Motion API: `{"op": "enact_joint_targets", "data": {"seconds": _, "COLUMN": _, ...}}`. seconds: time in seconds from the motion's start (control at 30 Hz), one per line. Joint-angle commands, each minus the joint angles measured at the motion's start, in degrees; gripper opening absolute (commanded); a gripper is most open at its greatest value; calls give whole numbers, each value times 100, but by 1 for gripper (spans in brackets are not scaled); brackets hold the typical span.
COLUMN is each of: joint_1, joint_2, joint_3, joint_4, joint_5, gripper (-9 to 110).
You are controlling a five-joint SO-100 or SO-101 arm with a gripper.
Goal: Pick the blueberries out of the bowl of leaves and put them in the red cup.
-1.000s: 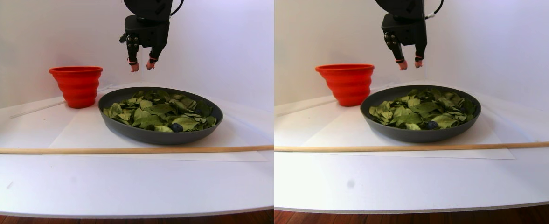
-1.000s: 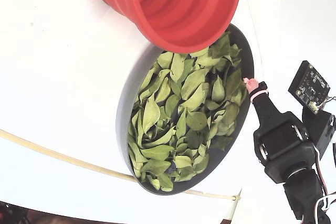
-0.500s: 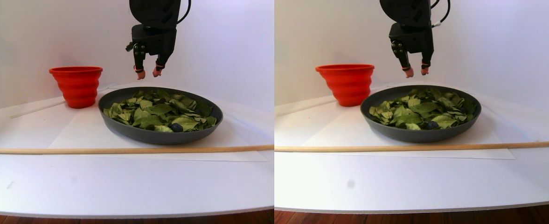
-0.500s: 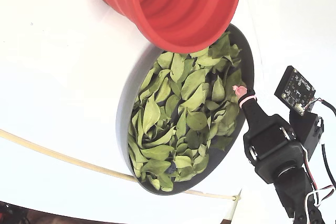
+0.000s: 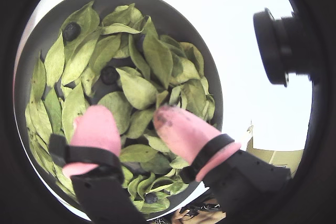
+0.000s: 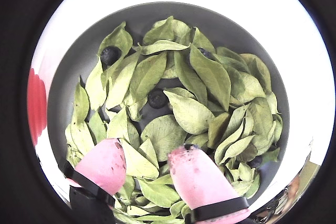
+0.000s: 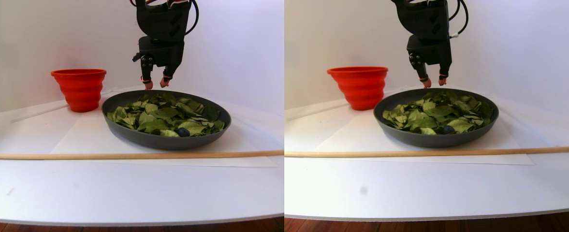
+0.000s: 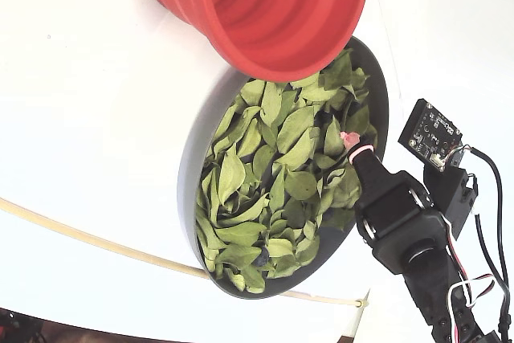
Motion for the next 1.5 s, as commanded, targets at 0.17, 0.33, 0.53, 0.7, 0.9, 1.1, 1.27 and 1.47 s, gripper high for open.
{"op": "enact_joint_targets", "data": {"seconds": 0.17, "joint_1": 176, "joint_2": -149, "joint_3": -483, "joint_4": -246, "joint_5": 18, "gripper": 15}}
{"op": "enact_joint_targets", "data": {"seconds": 0.33, "joint_1": 193, "joint_2": -316, "joint_3": -606, "joint_4": -281, "joint_5": 26, "gripper": 15}}
{"op": "enact_joint_targets", "data": {"seconds": 0.53, "joint_1": 202, "joint_2": -448, "joint_3": -703, "joint_4": -325, "joint_5": 35, "gripper": 15}}
{"op": "enact_joint_targets", "data": {"seconds": 0.7, "joint_1": 202, "joint_2": -571, "joint_3": -756, "joint_4": -387, "joint_5": 44, "gripper": 15}}
{"op": "enact_joint_targets", "data": {"seconds": 0.9, "joint_1": 211, "joint_2": -773, "joint_3": -905, "joint_4": -466, "joint_5": 70, "gripper": 15}}
{"op": "enact_joint_targets", "data": {"seconds": 1.1, "joint_1": 193, "joint_2": -949, "joint_3": -1011, "joint_4": -536, "joint_5": 88, "gripper": 15}}
{"op": "enact_joint_targets", "data": {"seconds": 1.27, "joint_1": 176, "joint_2": -1116, "joint_3": -1134, "joint_4": -624, "joint_5": 123, "gripper": 15}}
{"op": "enact_joint_targets", "data": {"seconds": 1.47, "joint_1": 132, "joint_2": -1266, "joint_3": -1292, "joint_4": -677, "joint_5": 211, "gripper": 15}}
